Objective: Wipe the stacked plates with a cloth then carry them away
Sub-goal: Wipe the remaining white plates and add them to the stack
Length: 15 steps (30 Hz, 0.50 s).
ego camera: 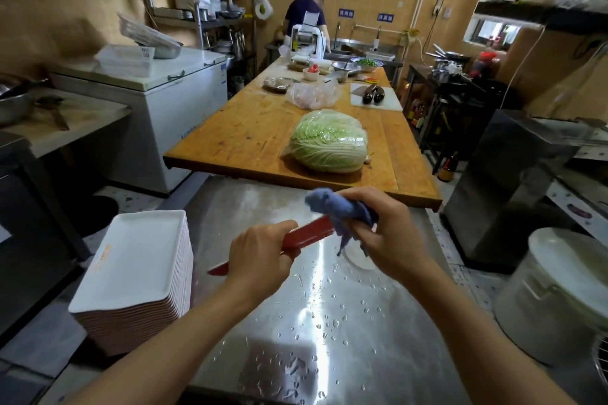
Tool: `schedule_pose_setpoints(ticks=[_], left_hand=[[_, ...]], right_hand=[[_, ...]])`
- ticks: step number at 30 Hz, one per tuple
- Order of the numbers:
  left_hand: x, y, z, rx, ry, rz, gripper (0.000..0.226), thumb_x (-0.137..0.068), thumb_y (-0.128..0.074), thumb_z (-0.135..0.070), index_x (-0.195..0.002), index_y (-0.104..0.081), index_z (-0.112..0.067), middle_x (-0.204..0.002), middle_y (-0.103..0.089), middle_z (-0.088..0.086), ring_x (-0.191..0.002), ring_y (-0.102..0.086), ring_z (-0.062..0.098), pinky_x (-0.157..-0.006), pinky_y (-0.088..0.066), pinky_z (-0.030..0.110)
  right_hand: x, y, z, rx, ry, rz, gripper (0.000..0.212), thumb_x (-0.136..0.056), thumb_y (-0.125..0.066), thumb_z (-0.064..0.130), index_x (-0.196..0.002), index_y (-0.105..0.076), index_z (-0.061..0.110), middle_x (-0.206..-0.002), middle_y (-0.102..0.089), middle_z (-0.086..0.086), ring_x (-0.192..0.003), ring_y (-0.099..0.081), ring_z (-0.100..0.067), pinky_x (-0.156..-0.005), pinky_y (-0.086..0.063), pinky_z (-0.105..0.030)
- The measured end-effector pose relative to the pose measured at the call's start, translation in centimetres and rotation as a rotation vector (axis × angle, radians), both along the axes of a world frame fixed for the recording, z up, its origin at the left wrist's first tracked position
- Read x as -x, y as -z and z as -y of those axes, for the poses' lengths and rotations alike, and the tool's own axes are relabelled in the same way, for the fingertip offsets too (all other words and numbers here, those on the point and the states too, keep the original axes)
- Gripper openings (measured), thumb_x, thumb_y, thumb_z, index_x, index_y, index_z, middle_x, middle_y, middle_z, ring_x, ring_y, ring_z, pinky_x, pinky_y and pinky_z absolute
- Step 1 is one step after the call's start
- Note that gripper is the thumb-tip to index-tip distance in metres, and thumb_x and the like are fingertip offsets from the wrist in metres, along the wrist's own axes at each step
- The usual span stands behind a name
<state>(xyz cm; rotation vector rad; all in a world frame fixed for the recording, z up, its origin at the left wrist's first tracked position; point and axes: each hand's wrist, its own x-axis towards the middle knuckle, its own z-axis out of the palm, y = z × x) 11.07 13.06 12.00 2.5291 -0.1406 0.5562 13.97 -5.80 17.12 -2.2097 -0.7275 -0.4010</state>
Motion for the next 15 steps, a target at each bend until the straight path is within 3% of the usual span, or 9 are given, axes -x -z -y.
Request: schedule_pose_setpoints(ticks=[3,5,7,9,11,13,15], left_hand=[[-0.2,0.2,-0.6,0.567,0.048,-0.215,0.015,-0.071,-0.074,-0.01,-0.081,-0.068,-0.02,-0.067,-0.069,-0.005,-0.061,-0.063,0.015,-0.057,-0.049,0.026],[0.1,0.1,-0.6,0.893,0.121,-0.322,0.027,-0.073,-0.073,0.004,-0.09,-0.068,-0.017,-0.074,-0.074,-0.002,-0.066,-0.068,0.011,-0.06,-0.053,0.024],[0.1,0.1,-0.6,0.993,0.176,-0.335,0.03,-0.071,-0.073,0.008,-0.093,-0.067,-0.011,-0.077,-0.074,0.0,-0.068,-0.068,0.011,-0.061,-0.053,0.023],[0.2,-0.1,-0.5,1.015,0.191,-0.316,0.03,-0.065,-0.075,0.006,-0.089,-0.067,-0.011,-0.079,-0.072,0.005,-0.07,-0.066,0.014,-0.065,-0.055,0.027],[0.4,-0.2,-0.5,1.026,0.197,-0.301,0.03,-0.068,-0.072,0.01,-0.089,-0.067,-0.011,-0.081,-0.072,0.008,-0.071,-0.065,0.017,-0.069,-0.054,0.03],[0.7,-0.4,-0.3,1.037,0.206,-0.303,0.032,-0.07,-0.07,0.014,-0.091,-0.066,-0.01,-0.082,-0.072,0.009,-0.071,-0.066,0.018,-0.069,-0.054,0.031],[1.1,-0.5,-0.4,1.07,0.216,-0.313,0.033,-0.065,-0.073,0.009,-0.092,-0.066,-0.008,-0.082,-0.072,0.011,-0.07,-0.068,0.02,-0.067,-0.056,0.031]], right_hand=[[-0.3,-0.3,0.1,-0.132,0.093,-0.002,0.035,-0.078,-0.061,-0.01,-0.105,-0.066,0.012,-0.099,-0.061,0.007,-0.09,-0.055,0.001,-0.08,-0.043,-0.015],[0.0,0.0,-0.4,-0.124,0.075,0.003,0.037,-0.077,-0.062,-0.009,-0.109,-0.065,0.009,-0.11,-0.06,0.0,-0.1,-0.052,0.001,-0.089,-0.04,-0.014],[0.5,0.7,-1.6,-0.082,-0.016,-0.018,0.036,-0.08,-0.065,0.008,-0.116,-0.063,0.01,-0.125,-0.053,0.0,-0.115,-0.047,-0.004,-0.101,-0.034,-0.015],[0.9,1.3,-3.2,-0.105,-0.055,-0.052,0.038,-0.084,-0.057,0.024,-0.12,-0.061,0.013,-0.13,-0.046,0.005,-0.124,-0.038,-0.005,-0.106,-0.026,-0.014],[0.6,1.3,-4.7,-0.159,-0.014,-0.004,0.031,-0.086,-0.053,0.018,-0.113,-0.063,0.008,-0.126,-0.051,-0.001,-0.121,-0.043,-0.014,-0.105,-0.029,-0.021],[0.0,1.1,-5.9,-0.108,0.054,0.146,0.024,-0.082,-0.056,0.006,-0.105,-0.063,0.003,-0.114,-0.06,-0.011,-0.109,-0.052,-0.026,-0.098,-0.036,-0.034],[-0.4,1.4,-6.7,-0.023,0.086,0.258,0.024,-0.08,-0.058,0.004,-0.103,-0.063,0.002,-0.106,-0.062,-0.014,-0.098,-0.056,-0.032,-0.089,-0.038,-0.038]])
